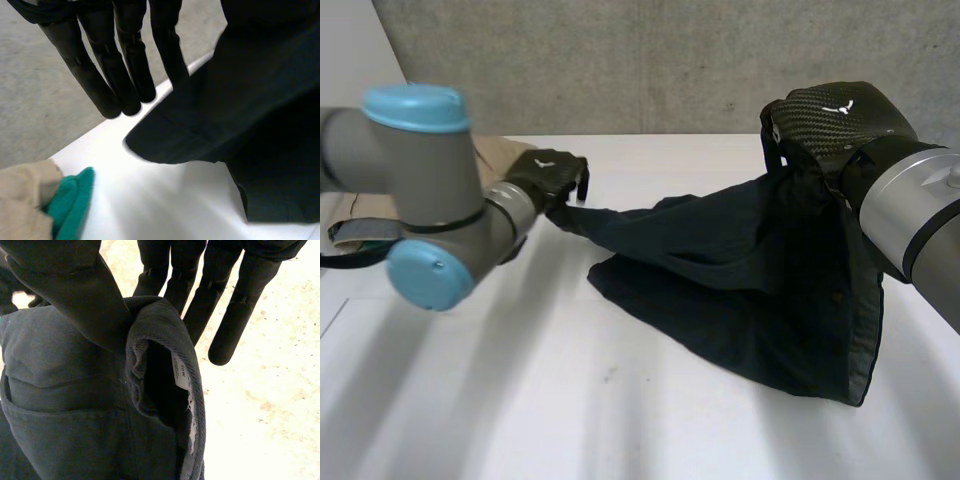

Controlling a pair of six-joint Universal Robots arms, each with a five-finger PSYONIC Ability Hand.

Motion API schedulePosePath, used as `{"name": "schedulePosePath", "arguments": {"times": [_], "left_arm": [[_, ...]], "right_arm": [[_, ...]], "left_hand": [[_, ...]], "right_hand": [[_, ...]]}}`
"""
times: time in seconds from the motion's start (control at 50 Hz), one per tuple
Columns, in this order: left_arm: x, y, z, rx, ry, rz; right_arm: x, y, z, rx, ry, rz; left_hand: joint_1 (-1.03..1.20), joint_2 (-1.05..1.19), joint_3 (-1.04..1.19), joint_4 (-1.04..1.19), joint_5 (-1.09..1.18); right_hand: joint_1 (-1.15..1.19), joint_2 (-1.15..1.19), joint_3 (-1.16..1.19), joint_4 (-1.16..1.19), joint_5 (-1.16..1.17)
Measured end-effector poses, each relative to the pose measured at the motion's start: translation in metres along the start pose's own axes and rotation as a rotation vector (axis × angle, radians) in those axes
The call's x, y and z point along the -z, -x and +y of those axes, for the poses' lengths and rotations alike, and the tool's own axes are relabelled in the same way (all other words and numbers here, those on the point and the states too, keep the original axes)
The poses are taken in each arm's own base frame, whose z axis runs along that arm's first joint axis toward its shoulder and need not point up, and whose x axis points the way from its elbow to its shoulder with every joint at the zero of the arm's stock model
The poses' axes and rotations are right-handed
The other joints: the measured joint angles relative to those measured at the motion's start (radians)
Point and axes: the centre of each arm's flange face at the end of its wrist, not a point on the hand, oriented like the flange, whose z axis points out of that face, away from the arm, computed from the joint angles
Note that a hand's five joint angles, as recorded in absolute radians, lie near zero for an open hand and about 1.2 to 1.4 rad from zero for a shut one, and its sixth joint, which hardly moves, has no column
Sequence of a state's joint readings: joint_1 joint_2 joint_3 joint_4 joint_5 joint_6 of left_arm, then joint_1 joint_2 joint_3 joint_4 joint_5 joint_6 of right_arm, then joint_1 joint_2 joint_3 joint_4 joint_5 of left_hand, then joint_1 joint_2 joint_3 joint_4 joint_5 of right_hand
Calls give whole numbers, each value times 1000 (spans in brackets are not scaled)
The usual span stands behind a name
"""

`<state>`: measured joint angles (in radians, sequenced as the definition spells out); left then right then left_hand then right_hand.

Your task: Fold the laundry.

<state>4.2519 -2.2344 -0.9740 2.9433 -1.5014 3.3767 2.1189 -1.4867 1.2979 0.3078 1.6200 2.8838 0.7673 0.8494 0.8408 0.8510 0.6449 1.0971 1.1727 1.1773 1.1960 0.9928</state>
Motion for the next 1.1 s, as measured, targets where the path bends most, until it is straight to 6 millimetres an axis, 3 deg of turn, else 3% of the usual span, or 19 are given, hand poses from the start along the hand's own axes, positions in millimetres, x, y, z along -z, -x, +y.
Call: {"name": "schedulePosePath", "arguments": {"times": [0.04, 0.12, 0.28, 0.34, 0.46, 0.5, 0.58, 0.66, 0.72, 0.78, 0.86, 0.88, 1.0, 1.1], "left_arm": [[10, 8, -5, 26, 10, -18], [24, 16, -5, 39, 38, -37], [39, 15, 19, 25, 103, -23], [36, 8, 25, 21, 104, 2], [15, -26, 38, 1, 79, 75], [8, -34, 38, 0, 75, 78], [3, -40, 29, 10, 72, 47], [13, -19, -2, 41, 29, -45], [34, 5, -39, 64, -48, -118], [72, 26, -84, 66, -159, -169], [129, 40, -131, 38, -300, -187], [133, 40, -133, 35, -309, -187], [229, 43, -188, -25, -511, -191], [281, 43, -213, -44, -614, -209]], "right_arm": [[-1, 1, 0, 0, -1, -2], [-1, 2, -2, -1, -8, -6], [3, 8, -10, -8, -26, -25], [5, 10, -12, -13, -33, -31], [21, 14, -26, -43, -65, -53], [26, 13, -30, -52, -77, -53], [32, 5, -39, -66, -103, -31], [30, -9, -42, -69, -109, 10], [28, -20, -43, -69, -101, 36], [26, -31, -43, -70, -89, 47], [26, -43, -47, -80, -86, 51], [26, -43, -48, -82, -86, 51], [41, -62, -72, -130, -153, 81], [61, -72, -95, -164, -238, 102]], "left_hand": [[-440, -404, -396, -405, -396], [-574, -631, -622, -640, -595], [-574, -652, -637, -656, -597], [-574, -652, -637, -656, -597], [-573, -652, -637, -656, -597], [-365, -461, -470, -479, -439], [387, 227, 228, 226, 252], [401, 328, 326, 328, 333], [401, 342, 340, 340, 335], [401, 342, 340, 340, 335], [401, 342, 342, 342, 335], [401, 342, 342, 342, 335], [401, 344, 342, 343, 335], [401, 344, 342, 343, 335]], "right_hand": [[0, 0, 0, 0, 0], [0, 0, 3, 0, 0], [0, 0, 5, 0, 0], [0, 0, 5, 0, 0], [0, 0, 5, 0, 0], [0, 0, 5, 0, 0], [0, 0, 5, 0, 0], [0, 0, 5, 0, 0], [0, 0, 5, 0, 0], [0, 0, 5, 0, 0], [2, 0, 5, 0, 2], [6, 0, 5, 0, 4], [16, 0, 5, 0, 15], [25, 0, 5, 0, 16]]}}
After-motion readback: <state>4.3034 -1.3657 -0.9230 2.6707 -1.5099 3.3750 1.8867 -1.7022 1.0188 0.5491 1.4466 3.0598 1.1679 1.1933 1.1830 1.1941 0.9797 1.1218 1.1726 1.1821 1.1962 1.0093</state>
